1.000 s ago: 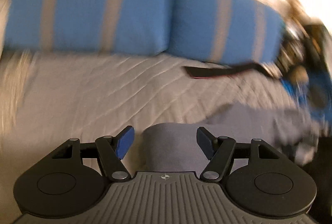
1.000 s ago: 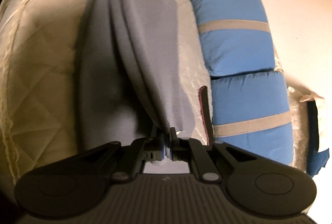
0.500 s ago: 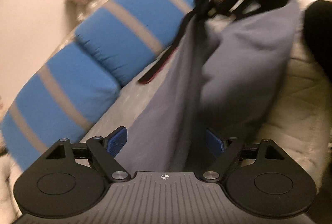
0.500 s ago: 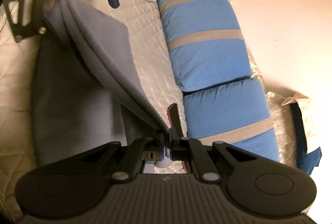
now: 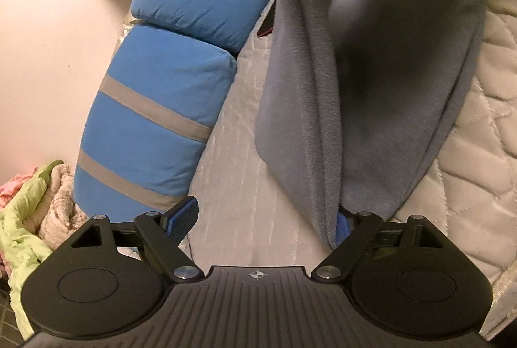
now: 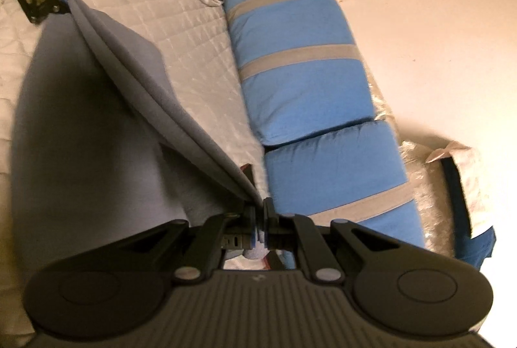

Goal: Fold clothes

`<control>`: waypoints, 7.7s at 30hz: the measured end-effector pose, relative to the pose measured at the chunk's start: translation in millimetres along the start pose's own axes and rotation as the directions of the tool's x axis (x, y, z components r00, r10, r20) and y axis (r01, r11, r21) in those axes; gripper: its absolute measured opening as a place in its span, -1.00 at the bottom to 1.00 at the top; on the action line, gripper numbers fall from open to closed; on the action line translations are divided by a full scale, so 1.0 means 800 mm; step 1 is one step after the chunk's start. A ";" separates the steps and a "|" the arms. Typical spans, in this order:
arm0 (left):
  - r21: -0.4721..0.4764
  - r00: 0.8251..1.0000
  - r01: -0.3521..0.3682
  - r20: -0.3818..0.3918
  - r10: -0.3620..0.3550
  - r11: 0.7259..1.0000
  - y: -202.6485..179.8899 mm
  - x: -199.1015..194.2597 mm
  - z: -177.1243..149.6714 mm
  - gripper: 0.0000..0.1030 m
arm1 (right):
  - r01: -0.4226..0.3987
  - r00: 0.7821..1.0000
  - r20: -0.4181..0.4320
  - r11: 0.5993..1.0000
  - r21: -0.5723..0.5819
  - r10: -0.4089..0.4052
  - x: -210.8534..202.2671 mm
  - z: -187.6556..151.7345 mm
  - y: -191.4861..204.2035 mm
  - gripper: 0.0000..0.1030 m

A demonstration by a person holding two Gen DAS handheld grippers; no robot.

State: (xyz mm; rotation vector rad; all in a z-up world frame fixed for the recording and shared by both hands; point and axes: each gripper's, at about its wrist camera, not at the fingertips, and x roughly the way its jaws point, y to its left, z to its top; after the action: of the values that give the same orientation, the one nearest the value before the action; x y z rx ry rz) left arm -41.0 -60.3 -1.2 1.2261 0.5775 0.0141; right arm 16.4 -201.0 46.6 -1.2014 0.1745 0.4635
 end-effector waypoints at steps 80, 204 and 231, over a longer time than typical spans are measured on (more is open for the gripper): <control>-0.516 0.803 0.582 0.244 -0.544 0.628 0.131 0.092 0.012 -0.26 | -0.274 0.926 0.065 0.548 0.790 0.371 0.014 -0.075 0.030 -0.70; -0.985 0.731 0.157 0.070 -0.679 0.068 0.360 0.084 -0.156 -0.78 | -0.352 0.936 0.332 0.307 0.884 0.117 -0.029 -0.119 0.003 0.61; -0.915 0.588 0.377 0.355 -0.727 -0.142 0.288 0.034 0.093 -0.78 | -0.481 0.874 0.483 0.047 0.875 -0.057 -0.150 -0.186 0.003 0.72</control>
State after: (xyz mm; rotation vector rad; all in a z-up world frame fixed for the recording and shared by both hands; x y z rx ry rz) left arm 81.3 -35.3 208.2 -0.5047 1.1119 -0.1839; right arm -75.4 -368.3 35.3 0.4175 0.2635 0.6765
